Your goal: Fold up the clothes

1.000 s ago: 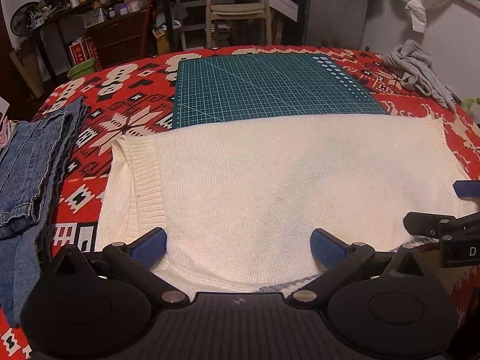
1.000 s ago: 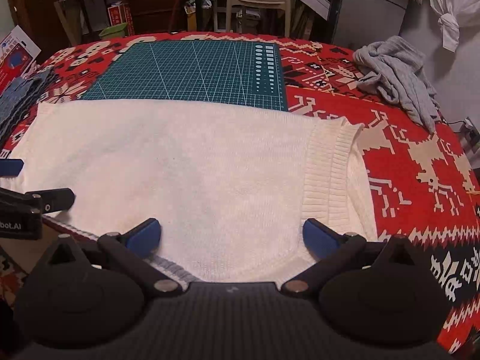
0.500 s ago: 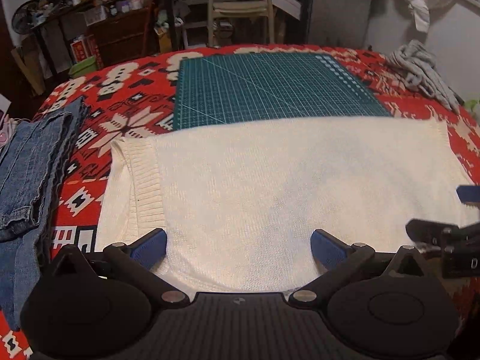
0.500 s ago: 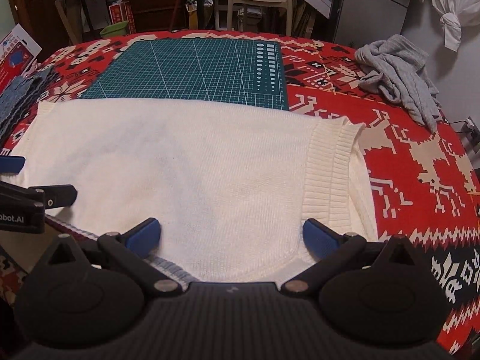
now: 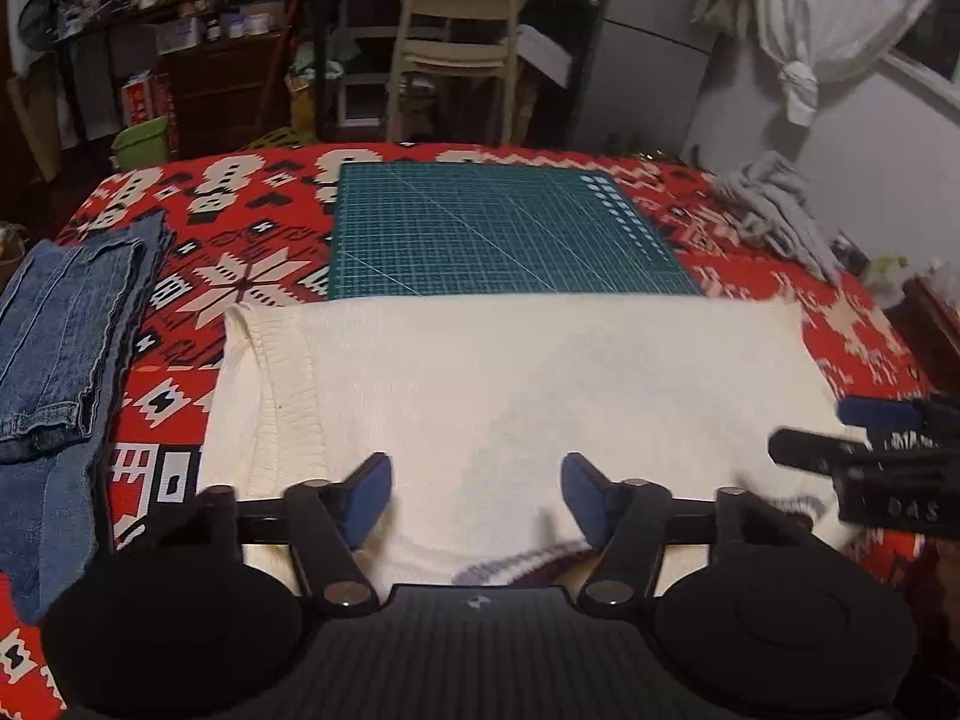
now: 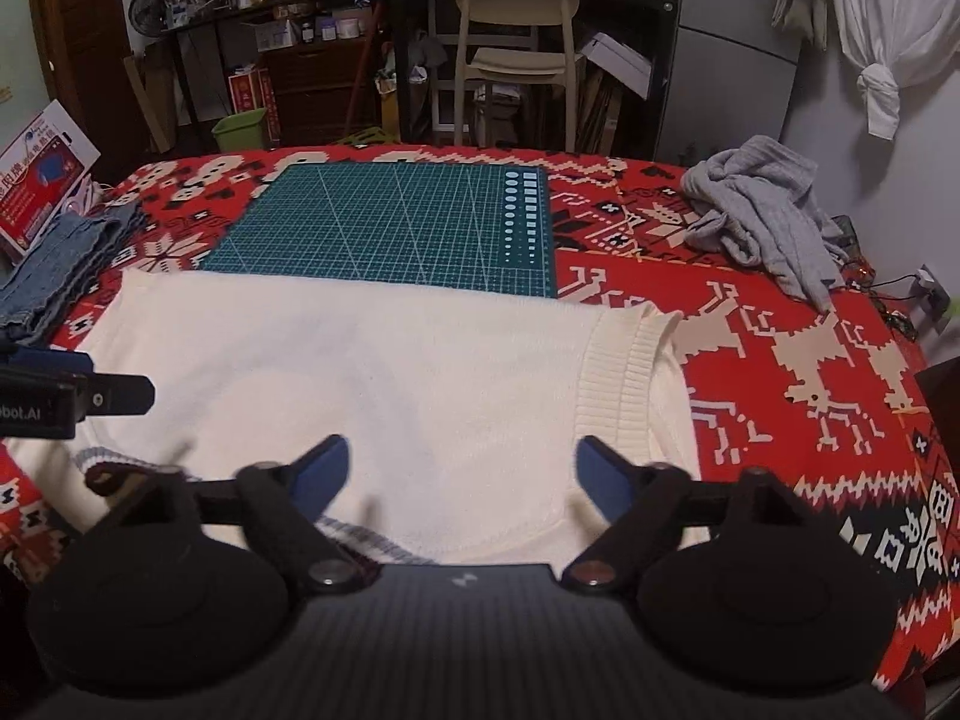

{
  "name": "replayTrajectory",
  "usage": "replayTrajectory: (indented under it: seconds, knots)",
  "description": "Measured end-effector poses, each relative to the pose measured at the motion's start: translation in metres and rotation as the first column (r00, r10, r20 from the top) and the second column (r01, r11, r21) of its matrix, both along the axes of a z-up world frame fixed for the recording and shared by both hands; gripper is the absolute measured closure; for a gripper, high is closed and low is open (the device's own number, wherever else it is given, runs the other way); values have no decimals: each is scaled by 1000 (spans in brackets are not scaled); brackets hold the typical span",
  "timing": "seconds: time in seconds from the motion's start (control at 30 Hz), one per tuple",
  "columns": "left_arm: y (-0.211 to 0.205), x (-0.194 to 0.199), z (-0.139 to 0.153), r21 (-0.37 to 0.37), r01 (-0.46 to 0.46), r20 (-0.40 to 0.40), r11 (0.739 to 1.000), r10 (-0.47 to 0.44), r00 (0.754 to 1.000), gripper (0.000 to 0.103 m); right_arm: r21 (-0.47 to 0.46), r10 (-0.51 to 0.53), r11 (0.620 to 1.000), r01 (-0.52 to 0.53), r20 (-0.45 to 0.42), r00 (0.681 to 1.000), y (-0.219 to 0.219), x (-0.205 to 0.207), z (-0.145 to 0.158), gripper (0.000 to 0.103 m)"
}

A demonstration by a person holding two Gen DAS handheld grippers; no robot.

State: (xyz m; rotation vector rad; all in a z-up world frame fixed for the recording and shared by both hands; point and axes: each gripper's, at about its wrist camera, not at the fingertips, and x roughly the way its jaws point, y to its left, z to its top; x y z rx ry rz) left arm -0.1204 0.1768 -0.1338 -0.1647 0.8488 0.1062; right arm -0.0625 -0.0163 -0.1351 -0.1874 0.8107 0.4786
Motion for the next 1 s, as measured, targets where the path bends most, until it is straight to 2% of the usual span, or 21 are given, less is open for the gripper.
replayTrajectory:
  seconds: [0.03,0.07,0.1,0.13,0.17,0.2,0.33,0.57,0.83,1.0]
  knots:
    - [-1,-1,-4,-1,9,-14,1000,-9,1000,67,6,1,1000,-1,-11,1000,0,-2,-1,36]
    - [0,-2,-8,-4,16,-31,1000,-16,999,73,8,5,1000,-5,-23,1000,1,-4,-3,53]
    - [0,-2,-12,-8,23,-48,1000,-24,999,83,5,10,1000,-10,-39,999,2,-5,-6,70]
    - [0,-3,-16,-11,31,-65,999,-31,997,88,3,12,1000,-12,-62,998,3,-6,-11,75]
    - [0,-5,-18,-11,36,-72,999,-37,997,88,1,14,1000,-14,-84,996,4,-7,-15,84]
    - [1,-7,-19,-10,41,-76,999,-42,996,87,5,18,1000,-18,-107,994,4,-8,-18,88]
    - [6,-16,-22,-9,52,-79,999,-52,995,88,3,46,999,-46,-121,992,0,-23,-25,88]
    - [1,-27,-18,41,69,-72,997,-66,995,87,-13,71,997,-73,-107,992,-9,-36,-24,87]
    - [24,-36,-8,54,-18,-38,998,20,999,82,15,30,999,-29,-64,997,-30,-27,-9,86]
    - [40,-35,-21,64,-58,-82,996,64,995,82,7,3,1000,-2,-77,997,-39,-9,-17,87]
